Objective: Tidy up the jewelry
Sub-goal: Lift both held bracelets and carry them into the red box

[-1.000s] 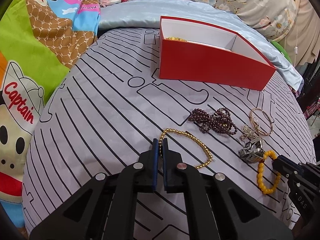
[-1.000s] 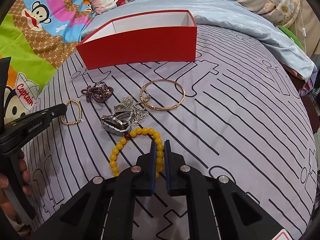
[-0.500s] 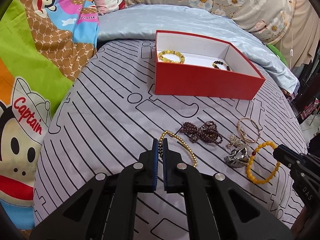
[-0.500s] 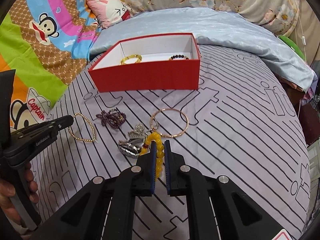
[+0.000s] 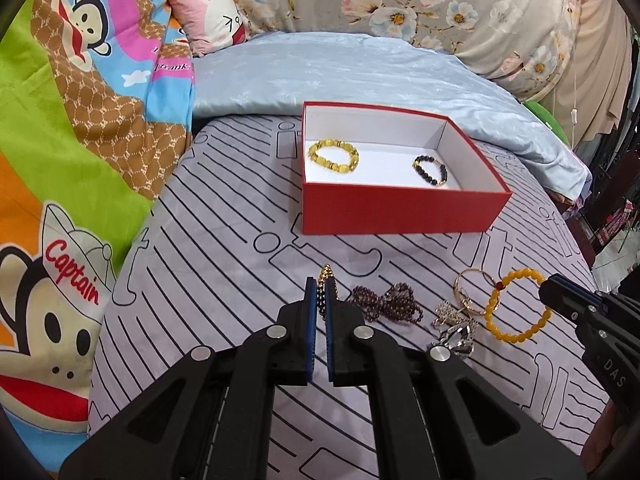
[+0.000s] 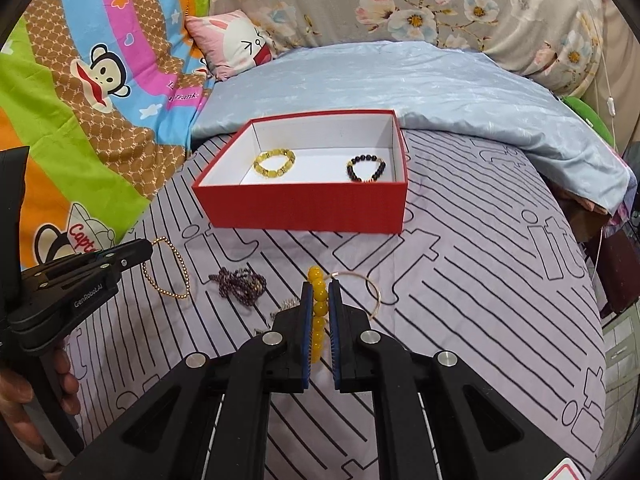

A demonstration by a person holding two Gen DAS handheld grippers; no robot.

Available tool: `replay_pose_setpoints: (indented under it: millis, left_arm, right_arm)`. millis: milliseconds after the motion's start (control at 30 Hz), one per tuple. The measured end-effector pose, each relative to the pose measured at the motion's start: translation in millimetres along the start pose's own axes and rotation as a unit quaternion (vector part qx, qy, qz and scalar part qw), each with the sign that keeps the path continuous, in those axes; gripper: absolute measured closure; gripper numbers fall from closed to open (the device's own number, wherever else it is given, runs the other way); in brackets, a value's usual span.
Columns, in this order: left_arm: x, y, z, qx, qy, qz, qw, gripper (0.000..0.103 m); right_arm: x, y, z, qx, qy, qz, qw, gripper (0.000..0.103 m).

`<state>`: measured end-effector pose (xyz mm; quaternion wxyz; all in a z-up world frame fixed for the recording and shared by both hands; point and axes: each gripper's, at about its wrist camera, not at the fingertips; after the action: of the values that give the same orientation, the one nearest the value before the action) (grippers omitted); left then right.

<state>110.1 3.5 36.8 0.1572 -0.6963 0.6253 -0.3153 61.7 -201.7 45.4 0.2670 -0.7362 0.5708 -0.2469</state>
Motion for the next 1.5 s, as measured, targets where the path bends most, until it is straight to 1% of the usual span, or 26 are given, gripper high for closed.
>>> replay_pose_setpoints:
  millis: [467,733,933,1167,1367,1500]
  left_arm:
    - [13.4,-31.5,-2.5,0.031,0.012,0.007,0.9994,0.100]
    - [27.4,-60.1,2.2,0.057,0.020,0.015,0.9980,0.100]
    - [40.5,-83.4,14.2,0.070,0.021,0.018,0.9972,0.100]
    - [51.2,-106.1,39.1,0.073,0.017,0.016,0.9971,0.100]
    - [54.0,-112.4,65.6,0.061,0.009,0.014,0.9980,0.100]
    - [55.1,-112.5,83.4,0.052,0.001,0.016,0.9985,0.100]
  right_arm:
    - [3.6,-39.7,4.8,0.033,-0.002,-0.016,0.999,0.096]
    - [16.3,-76.8,12.1,0.059,0.006,-0.020,0.998,0.096]
    - [20.6,-105.3,27.1,0.071,0.002,-0.023,0.997,0.096]
    - [28.7,-123.5,61.1,0.061,-0.022,-0.011,0.998,0.096]
    - [36.6,-127.5,92.5,0.040,-0.039,0.000,0.998,0.096]
    - [39.8,-125.9,111.5,0.025,-0.040,0.002,0.999,0.096]
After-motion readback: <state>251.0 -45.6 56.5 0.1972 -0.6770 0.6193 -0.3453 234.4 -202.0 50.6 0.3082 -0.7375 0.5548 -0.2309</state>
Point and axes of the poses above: each gripper's, at about its wrist camera, not at the fingertips, and z roughly the way its jaws point, x to its right, y to its underside, and after that the axes turned 14 degrees about -z, right-handed
